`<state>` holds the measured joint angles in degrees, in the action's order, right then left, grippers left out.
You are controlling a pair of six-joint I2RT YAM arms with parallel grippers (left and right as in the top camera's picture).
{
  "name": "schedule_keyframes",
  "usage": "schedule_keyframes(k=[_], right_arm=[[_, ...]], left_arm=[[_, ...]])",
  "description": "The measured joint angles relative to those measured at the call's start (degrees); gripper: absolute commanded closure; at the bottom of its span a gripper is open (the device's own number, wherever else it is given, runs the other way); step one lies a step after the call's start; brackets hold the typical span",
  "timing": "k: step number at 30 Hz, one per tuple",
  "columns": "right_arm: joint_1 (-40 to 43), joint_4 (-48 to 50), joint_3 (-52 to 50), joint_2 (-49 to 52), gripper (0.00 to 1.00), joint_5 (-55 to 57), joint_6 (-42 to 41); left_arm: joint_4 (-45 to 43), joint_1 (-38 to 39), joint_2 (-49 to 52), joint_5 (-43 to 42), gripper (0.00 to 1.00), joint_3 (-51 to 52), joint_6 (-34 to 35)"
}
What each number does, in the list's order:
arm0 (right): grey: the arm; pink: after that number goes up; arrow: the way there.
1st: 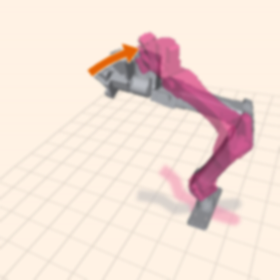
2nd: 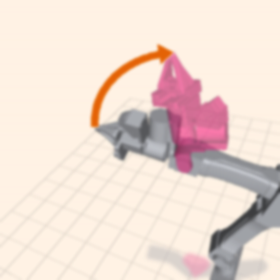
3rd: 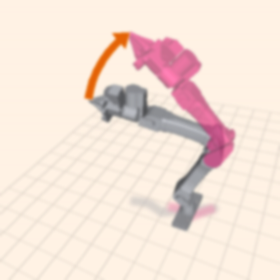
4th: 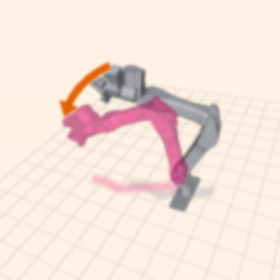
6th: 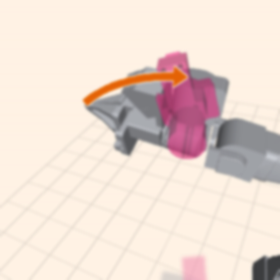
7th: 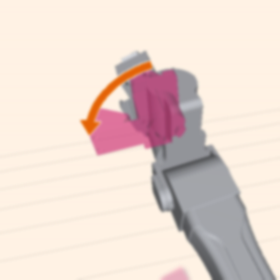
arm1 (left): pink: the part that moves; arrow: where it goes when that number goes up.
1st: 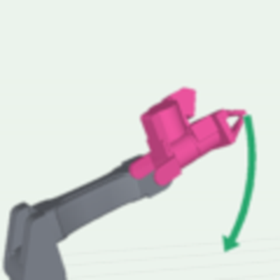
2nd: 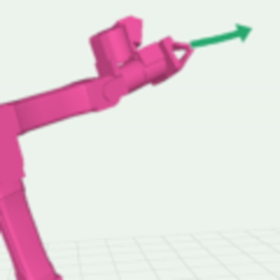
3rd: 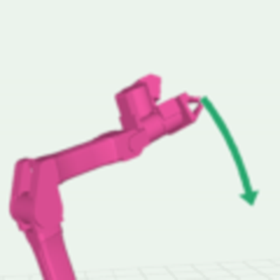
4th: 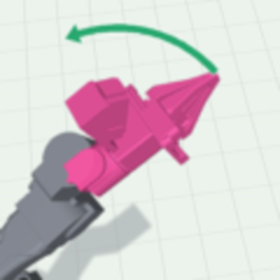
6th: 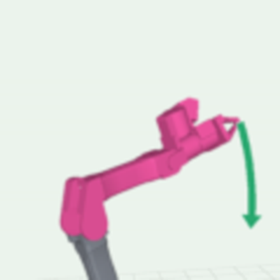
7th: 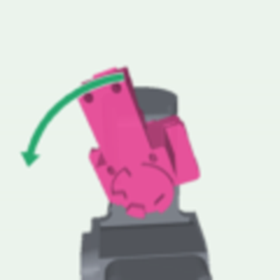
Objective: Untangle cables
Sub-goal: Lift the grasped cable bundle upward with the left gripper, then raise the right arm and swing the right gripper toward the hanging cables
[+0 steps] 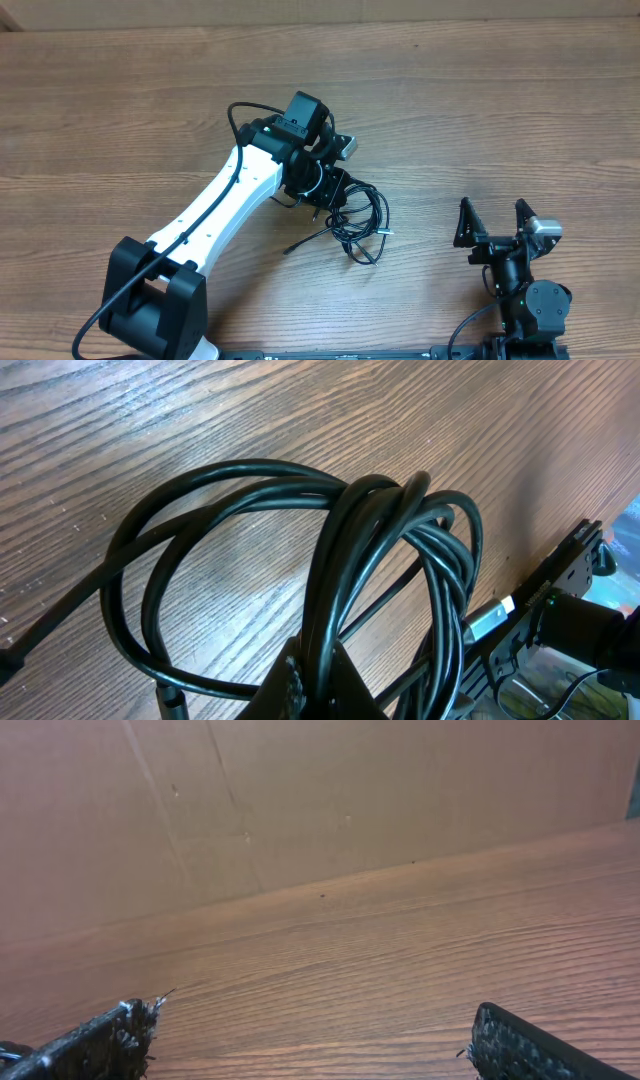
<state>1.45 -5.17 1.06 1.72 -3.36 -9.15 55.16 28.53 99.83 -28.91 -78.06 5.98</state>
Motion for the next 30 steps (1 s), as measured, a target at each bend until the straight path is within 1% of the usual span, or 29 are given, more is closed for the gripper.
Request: schedule_keyframes(k=[4,15,19,22,26,30], right_arm=[[0.0,0.0,0.0,0.0,0.00,0.0,0.0],[0.0,0.0,0.0,0.0,0.00,0.0,0.0],[0.0,0.0,0.0,0.0,0.00,0.0,0.0],[0.0,0.0,0.0,0.0,0.00,0.0,0.0],[0.0,1.9,0.0,0.1,0.00,0.2,-0.1],[0.0,4.0,0.0,0.1,0.00,-1.4,-2.7]], left_arm=[[0.0,0.0,0.0,0.0,0.96,0.0,-0.6],[0.2,0.0,-0.7,-2.7,0.96,-1.2,-7.5],[0.2,0.0,-4.1,-3.3,0.96,-1.2,-9.3],[0.2,0.0,-10.2,-3.7,0.96,-1.2,-12.3],[0.1,0.0,-13.6,-3.7,0.96,-1.3,-15.1],[-1.2,0.0,-16.7,-3.7,0.96,-1.4,-18.1]])
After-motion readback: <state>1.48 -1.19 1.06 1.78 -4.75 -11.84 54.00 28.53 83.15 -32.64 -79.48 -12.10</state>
